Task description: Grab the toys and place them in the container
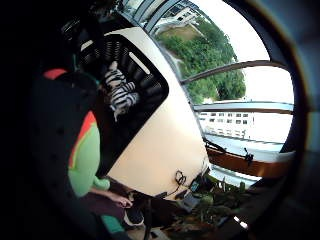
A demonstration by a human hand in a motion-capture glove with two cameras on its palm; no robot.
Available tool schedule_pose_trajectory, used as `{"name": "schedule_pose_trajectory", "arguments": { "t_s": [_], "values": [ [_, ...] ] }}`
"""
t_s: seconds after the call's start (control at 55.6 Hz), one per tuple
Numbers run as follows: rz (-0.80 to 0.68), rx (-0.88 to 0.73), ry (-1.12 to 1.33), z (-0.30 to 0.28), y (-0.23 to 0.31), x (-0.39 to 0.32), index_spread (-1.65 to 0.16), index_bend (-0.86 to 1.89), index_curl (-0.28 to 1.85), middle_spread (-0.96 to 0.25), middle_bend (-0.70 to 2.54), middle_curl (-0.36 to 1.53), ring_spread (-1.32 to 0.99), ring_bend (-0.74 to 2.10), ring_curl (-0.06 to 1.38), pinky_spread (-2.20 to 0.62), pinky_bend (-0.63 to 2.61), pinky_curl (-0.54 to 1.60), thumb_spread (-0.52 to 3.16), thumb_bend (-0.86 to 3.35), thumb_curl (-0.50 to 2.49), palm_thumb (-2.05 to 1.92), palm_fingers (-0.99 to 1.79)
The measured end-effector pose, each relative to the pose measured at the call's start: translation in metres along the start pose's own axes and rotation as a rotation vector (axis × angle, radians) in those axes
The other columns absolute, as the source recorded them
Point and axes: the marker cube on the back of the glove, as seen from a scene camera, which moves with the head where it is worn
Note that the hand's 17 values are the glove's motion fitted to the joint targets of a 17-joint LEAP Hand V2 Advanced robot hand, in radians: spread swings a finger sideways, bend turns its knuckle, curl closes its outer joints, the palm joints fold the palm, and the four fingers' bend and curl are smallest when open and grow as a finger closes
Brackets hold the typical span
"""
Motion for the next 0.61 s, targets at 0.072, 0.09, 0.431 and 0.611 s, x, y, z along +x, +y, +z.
{"name": "schedule_pose_trajectory", "arguments": {
  "t_s": [0.072,0.09,0.431,0.611],
  "values": [
    [-0.018,-0.11,0.008,0.012,-0.004,-0.008,-0.31,0.36,0.71,-0.24,0.64,0.76,-0.34,1.15,0.71,-0.18,1.43,0.56,0.57,0.1,1.02,0.51,-0.44],
    [-0.017,-0.132,0.002,0.013,-0.005,-0.01,-0.28,0.29,0.68,-0.19,0.56,0.74,-0.3,1.06,0.69,-0.15,1.45,0.55,0.63,0.07,1.0,0.47,-0.52],
    [0.006,-0.075,-0.085,-0.008,0.021,0.025,-0.11,0.04,0.32,0.11,0.06,0.39,0.03,0.37,0.44,0.06,1.24,0.43,1.13,-0.03,0.62,0.15,-0.44],
    [0.054,-0.05,-0.072,-0.024,0.04,0.036,-0.1,0.06,0.26,0.12,0.07,0.3,0.06,0.3,0.41,0.08,1.14,0.38,1.21,-0.02,0.52,0.15,-0.37]
  ]
}}
